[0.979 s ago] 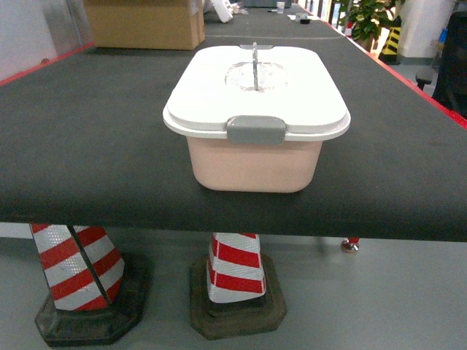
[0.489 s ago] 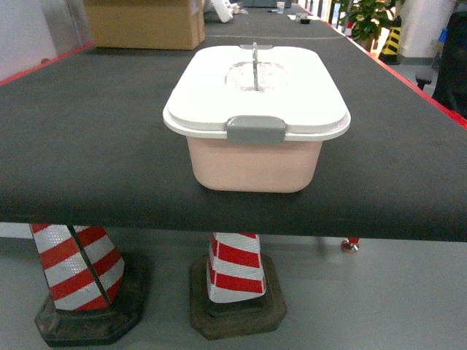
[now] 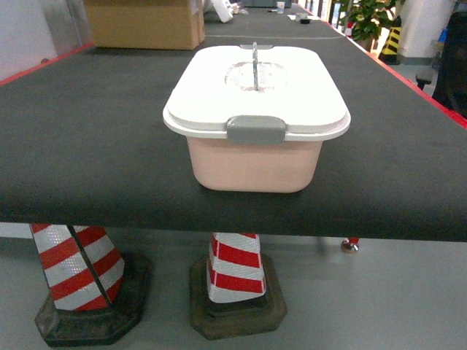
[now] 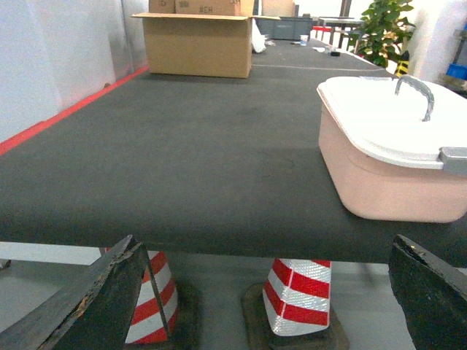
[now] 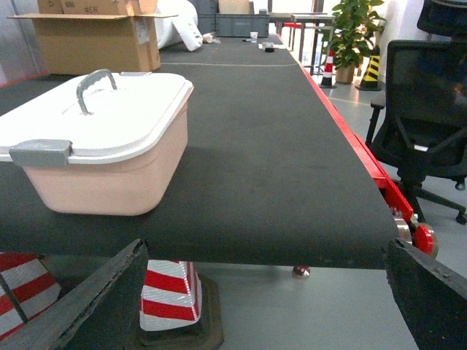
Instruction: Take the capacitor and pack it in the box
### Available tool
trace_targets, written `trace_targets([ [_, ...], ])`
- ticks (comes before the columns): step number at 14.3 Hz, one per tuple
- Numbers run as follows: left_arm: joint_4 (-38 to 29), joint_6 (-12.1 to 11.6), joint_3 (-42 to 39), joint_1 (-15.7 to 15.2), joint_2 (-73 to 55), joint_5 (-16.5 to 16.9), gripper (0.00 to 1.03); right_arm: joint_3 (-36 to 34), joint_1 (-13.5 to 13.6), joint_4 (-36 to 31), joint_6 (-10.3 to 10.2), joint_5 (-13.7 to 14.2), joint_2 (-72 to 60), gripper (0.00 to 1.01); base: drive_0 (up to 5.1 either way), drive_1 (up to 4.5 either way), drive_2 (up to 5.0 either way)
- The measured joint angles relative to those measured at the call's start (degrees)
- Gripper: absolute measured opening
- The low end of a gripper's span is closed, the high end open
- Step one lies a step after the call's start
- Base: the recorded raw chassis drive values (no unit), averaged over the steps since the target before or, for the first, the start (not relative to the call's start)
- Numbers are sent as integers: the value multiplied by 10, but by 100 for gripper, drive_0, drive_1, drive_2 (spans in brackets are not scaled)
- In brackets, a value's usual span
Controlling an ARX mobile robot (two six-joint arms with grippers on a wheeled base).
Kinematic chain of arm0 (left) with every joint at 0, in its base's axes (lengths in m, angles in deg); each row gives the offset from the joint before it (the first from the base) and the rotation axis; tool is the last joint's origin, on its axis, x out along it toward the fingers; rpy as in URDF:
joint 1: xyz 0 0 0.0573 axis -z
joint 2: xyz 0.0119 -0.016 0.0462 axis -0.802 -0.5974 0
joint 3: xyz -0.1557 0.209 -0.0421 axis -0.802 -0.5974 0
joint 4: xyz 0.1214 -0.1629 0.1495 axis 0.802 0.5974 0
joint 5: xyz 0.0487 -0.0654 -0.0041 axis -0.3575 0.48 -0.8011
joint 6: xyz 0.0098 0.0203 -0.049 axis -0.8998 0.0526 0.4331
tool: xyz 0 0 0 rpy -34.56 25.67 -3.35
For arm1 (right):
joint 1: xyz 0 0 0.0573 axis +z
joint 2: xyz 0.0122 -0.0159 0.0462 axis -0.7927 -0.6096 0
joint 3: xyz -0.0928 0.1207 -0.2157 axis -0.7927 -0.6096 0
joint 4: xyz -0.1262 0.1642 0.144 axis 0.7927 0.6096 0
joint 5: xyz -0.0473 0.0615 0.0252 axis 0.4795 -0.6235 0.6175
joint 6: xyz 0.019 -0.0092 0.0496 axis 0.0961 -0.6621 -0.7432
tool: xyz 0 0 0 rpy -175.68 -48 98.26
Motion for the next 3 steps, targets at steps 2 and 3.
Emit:
trace_targets([
  [2, 0, 0, 0, 0, 0, 0, 98, 0, 0, 0, 0, 0, 0, 98, 0, 0, 0],
  [3, 0, 0, 0, 0, 0, 0, 98, 0, 0, 0, 0, 0, 0, 98, 0, 0, 0],
])
